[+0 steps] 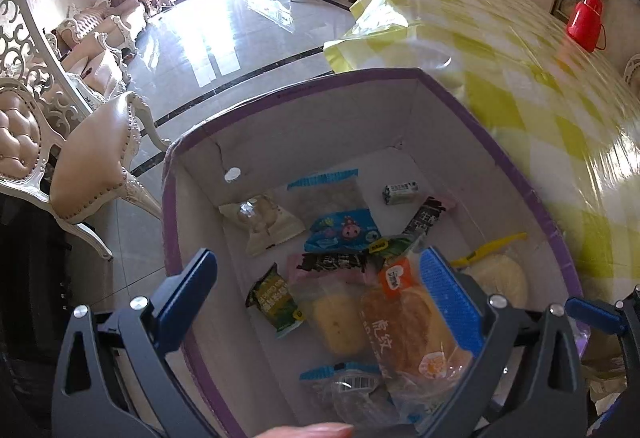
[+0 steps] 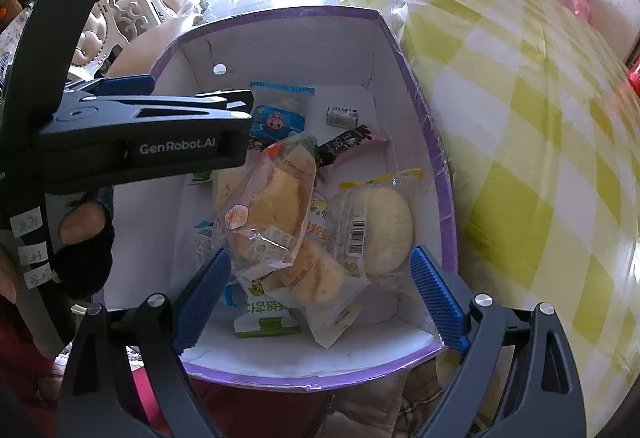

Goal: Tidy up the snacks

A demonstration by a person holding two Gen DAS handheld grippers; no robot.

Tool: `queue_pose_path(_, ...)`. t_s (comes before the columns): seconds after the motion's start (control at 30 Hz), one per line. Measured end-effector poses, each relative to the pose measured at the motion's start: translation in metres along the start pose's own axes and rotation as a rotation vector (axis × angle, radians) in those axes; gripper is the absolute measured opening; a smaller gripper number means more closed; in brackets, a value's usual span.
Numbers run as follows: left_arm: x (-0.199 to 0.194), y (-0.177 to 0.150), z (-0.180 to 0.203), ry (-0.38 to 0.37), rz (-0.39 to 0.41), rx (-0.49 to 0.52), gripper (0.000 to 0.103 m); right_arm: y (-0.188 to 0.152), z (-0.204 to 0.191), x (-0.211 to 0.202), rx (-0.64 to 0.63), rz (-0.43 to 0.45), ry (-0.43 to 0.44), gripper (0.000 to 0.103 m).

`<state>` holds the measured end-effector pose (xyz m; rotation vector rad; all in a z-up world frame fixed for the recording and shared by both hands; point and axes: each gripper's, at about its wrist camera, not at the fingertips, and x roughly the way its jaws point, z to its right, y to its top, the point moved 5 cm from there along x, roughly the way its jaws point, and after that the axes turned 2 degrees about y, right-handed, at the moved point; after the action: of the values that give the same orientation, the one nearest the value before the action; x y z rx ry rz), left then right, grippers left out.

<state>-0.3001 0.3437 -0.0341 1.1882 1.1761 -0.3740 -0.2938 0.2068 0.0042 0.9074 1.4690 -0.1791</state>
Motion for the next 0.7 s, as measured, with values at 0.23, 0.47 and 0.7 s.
queue_pose_path(0.23, 0.0015, -0.0006, 0.0004, -0.005, -0.001, 0.000, 0.102, -0.0018, 0.0006, 0.0026, 0.008, -0.003, 0.004, 0.088)
queue_pose_path(0.47, 0.0013, -0.0005, 0.0000, -0.006, -0.001, -0.002, 0.102, -0.0032, -0.0001, 0.0043, 0.011, -0.005, 0.004, 0.088)
queue_pose_path(0.7, 0.0021, -0.0001, -0.0005, -0.012, -0.005, -0.005, 0.102, -0.0046, -0.0006, 0.0070, 0.013, -0.009, 0.005, 0.088)
